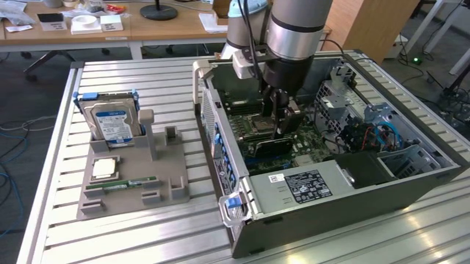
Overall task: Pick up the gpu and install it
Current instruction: 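Insert the gpu into the slot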
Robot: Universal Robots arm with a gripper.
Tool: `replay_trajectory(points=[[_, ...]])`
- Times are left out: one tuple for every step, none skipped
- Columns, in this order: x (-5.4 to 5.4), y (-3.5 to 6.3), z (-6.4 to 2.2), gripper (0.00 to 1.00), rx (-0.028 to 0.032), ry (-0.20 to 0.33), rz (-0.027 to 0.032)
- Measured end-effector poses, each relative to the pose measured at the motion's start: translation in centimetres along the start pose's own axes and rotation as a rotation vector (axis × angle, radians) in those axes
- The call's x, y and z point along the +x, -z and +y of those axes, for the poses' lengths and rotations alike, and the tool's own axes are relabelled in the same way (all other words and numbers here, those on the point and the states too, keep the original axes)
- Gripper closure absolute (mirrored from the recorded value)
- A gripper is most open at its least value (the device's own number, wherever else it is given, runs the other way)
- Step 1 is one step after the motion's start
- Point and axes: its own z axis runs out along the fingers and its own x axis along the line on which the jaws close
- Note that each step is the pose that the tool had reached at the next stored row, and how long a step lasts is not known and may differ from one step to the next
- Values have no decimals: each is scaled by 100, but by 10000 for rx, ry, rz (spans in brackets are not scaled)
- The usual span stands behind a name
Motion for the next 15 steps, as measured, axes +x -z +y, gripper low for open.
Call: replay_trajectory(points=[[0,0,0,31,0,0,0],[0,0,0,31,-1,0,0],[0,1,0,31,-1,0,2],[0,1,0,31,-1,0,2],[0,2,0,31,-2,0,3],[0,2,0,31,-1,0,3],[0,6,0,31,-3,0,8],[0,16,-1,31,-4,0,9],[0,25,-1,31,-2,0,6],[0,37,-2,31,-1,0,4],[-1,52,-3,31,-2,0,6],[-1,68,-3,31,-1,0,5],[-1,83,-5,31,-1,0,5],[-1,93,-5,31,-2,0,5],[-2,97,-5,31,-1,0,4]])
